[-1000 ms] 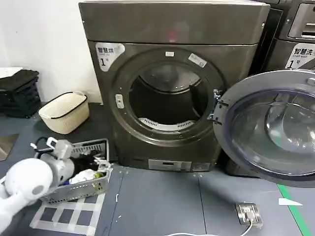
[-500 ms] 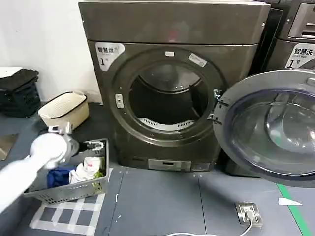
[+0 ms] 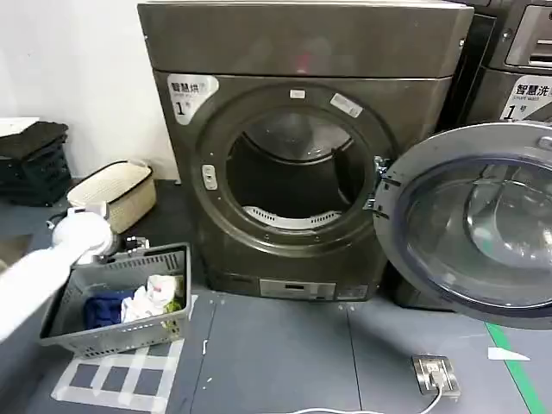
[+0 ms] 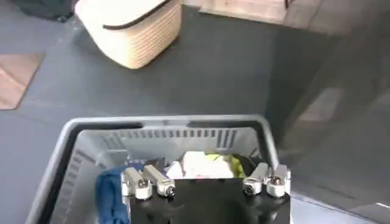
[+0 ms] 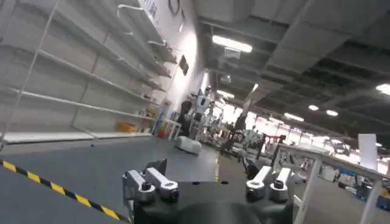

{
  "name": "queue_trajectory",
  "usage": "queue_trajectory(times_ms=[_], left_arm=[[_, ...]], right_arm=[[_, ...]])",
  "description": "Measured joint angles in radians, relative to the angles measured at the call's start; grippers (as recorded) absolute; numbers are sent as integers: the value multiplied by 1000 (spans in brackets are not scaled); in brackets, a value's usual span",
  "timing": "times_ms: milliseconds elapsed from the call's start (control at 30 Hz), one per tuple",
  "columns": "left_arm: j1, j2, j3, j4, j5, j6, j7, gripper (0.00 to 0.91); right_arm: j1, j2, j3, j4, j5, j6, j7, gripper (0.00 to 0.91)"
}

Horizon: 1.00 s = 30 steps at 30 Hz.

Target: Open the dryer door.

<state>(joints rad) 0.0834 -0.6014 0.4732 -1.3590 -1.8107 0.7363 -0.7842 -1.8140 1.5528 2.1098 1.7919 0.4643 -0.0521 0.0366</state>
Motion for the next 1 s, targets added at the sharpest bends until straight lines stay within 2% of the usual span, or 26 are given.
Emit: queue_trajectory(times_ms=[333,600,800,1000], left_arm=[[45,120,28,-38,-124,0,-3,907],[62,133,34,-28,-77,0,5,907],[38,135,73,-40,-34,0,70,907],[-6,101,107,-9,-52,0,57,907]], right_arm=[[19,-3,-25,-10,16,54,2,907],[18,-2,-37,-22,14,93,-2,907],[17,0,-37,-22,-2,112,-12,907],[17,3,-40,-28,-3,127,-18,907]])
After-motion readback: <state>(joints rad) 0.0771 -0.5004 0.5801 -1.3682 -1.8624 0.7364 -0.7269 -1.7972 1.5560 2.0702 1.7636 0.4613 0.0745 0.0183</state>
